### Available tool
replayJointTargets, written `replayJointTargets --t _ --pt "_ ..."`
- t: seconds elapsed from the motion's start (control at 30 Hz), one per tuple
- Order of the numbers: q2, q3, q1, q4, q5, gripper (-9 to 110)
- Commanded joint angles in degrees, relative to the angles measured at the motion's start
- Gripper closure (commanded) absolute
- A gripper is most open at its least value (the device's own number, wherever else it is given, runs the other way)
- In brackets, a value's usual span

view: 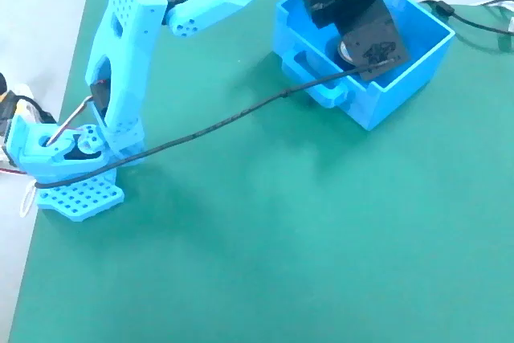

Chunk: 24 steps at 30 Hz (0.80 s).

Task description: Put the tape in the box

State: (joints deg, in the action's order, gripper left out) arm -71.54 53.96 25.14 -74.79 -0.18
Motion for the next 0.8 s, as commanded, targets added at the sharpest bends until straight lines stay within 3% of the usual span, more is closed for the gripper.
replayJointTargets --t 0.0,0.77 --pt "-5.2 -5.0 -1.4 -1.8 -0.3 77" --pt "-35.5 -3.1 -21.7 -24.5 -0.5 77"
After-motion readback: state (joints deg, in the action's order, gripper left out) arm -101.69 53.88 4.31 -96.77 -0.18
